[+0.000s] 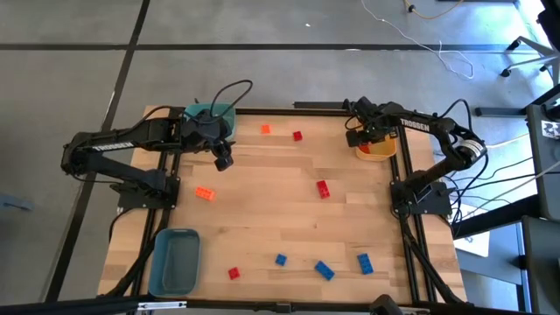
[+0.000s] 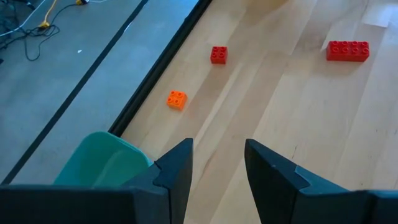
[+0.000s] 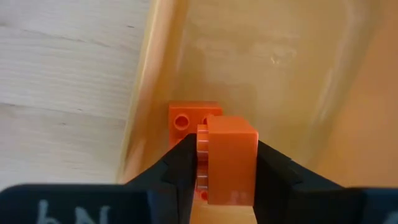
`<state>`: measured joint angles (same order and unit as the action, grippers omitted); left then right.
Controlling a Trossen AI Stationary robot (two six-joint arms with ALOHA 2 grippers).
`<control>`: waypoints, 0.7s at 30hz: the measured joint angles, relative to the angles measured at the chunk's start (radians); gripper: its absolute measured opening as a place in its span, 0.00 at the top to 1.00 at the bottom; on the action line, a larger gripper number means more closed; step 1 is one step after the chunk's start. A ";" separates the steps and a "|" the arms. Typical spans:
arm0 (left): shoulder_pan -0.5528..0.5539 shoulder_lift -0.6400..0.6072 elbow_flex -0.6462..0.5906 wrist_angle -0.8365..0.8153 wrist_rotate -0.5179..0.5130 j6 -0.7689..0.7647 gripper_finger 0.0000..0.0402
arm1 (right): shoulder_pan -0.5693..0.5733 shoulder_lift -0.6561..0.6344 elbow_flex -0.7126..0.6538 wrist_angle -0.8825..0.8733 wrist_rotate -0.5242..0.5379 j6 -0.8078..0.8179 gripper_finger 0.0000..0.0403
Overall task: Sort & place blocks by color
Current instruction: Put the orange game piece into the yellow bin
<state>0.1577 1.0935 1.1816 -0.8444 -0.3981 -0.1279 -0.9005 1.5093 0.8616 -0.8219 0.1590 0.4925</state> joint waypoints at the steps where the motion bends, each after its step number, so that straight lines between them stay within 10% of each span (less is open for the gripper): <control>1: 0.000 0.000 0.000 0.000 0.000 0.000 0.65 | 0.000 0.000 0.000 0.000 -0.004 -0.001 0.69; 21: 0.000 0.000 0.000 -0.009 0.000 0.000 0.65 | -0.006 0.000 0.000 0.004 0.004 0.001 0.61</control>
<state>0.1577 1.0935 1.1816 -0.8537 -0.3982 -0.1280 -0.9067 1.5093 0.8616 -0.8182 0.1633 0.4938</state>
